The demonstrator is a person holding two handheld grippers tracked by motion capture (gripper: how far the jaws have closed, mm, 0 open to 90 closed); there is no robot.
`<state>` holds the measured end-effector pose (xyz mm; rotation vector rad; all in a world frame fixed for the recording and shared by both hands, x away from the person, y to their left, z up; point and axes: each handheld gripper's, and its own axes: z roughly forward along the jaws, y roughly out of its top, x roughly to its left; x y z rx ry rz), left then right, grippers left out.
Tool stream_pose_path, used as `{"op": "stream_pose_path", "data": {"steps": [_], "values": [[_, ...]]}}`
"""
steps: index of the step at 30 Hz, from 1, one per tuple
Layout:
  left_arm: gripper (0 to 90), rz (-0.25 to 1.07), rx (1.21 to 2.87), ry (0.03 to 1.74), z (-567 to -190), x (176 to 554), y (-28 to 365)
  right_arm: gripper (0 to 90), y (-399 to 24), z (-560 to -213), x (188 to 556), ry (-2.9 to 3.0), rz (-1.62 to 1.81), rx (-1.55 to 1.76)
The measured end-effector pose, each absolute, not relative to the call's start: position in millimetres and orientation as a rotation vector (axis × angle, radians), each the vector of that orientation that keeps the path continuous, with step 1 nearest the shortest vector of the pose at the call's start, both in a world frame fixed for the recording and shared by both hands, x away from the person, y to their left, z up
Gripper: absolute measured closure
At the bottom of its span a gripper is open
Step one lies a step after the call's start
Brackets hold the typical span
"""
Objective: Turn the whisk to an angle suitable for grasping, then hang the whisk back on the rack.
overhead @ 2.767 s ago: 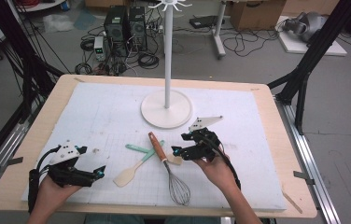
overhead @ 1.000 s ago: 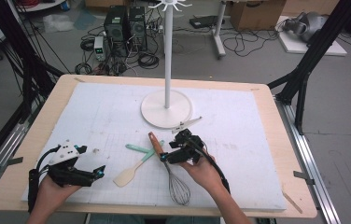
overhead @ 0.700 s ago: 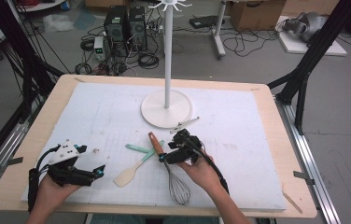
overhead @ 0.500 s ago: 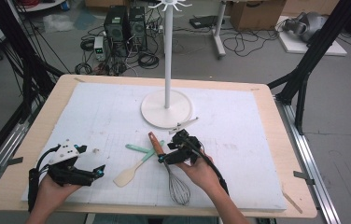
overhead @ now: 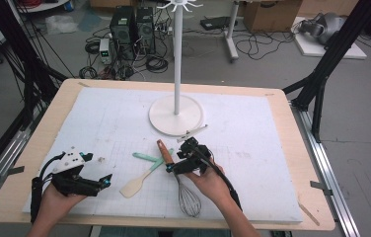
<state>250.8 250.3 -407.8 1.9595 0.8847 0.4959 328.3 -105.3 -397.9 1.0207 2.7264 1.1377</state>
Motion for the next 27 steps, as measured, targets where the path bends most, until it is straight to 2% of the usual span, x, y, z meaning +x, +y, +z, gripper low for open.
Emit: {"op": "stream_pose_path", "data": {"steps": [16, 27], "values": [[1.8, 0.495, 1.955, 0.885, -408, 250, 249, 37.0, -97, -404, 326, 2.754, 1.104, 1.029], [1.8, 0.493, 1.953, 0.883, -408, 252, 251, 49.1, -94, -416, 329, 2.780, 1.033, 1.123]]}}
